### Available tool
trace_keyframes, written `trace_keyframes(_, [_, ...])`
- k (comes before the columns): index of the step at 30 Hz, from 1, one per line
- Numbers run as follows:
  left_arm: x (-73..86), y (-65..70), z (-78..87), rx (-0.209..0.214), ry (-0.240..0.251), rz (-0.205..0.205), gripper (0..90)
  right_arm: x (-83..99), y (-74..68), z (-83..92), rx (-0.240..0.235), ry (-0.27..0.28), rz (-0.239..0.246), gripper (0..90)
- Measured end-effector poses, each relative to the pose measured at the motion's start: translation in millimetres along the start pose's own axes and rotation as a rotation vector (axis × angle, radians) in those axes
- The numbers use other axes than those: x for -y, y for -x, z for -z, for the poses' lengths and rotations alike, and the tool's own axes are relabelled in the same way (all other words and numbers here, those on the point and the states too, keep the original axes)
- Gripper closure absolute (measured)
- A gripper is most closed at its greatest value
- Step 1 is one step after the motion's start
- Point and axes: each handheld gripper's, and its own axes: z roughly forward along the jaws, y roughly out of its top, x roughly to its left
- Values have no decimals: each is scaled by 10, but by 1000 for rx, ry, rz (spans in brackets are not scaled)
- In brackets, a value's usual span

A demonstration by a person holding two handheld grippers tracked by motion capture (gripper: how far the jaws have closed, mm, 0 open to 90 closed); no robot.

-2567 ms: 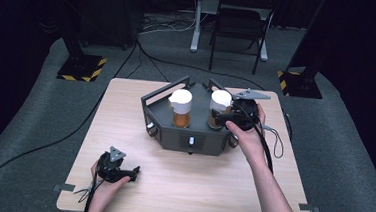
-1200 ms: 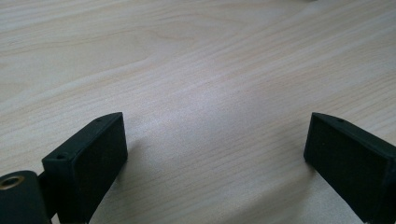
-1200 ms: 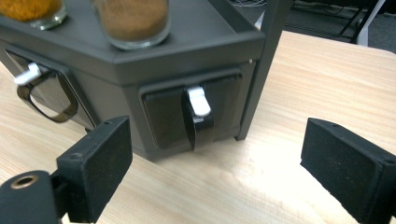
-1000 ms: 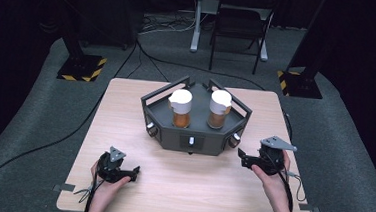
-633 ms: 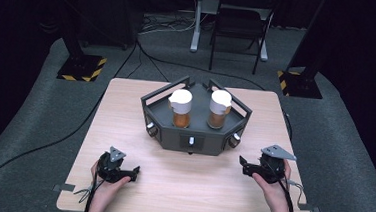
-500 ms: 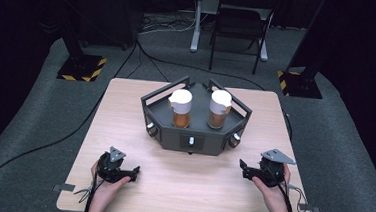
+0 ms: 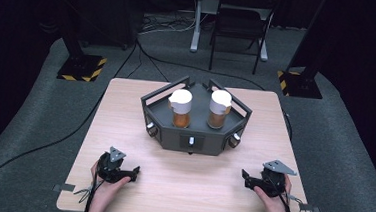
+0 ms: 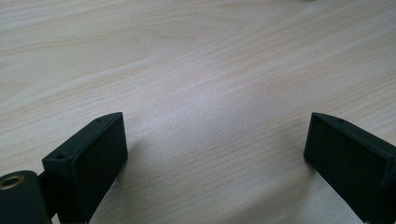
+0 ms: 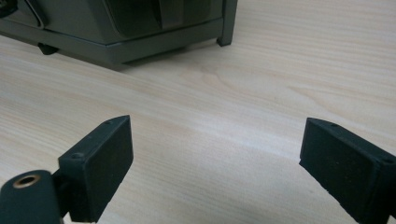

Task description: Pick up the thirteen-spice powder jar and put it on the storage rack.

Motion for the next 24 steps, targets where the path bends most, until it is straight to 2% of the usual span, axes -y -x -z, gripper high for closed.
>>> trace_keyframes(12, [0, 0, 0, 0, 0, 0, 59, 125, 43, -42, 28, -42, -18, 87])
trace_keyframes(24, [0, 2, 0, -1, 0, 1, 60, 127, 7, -98, 52, -100, 19, 86])
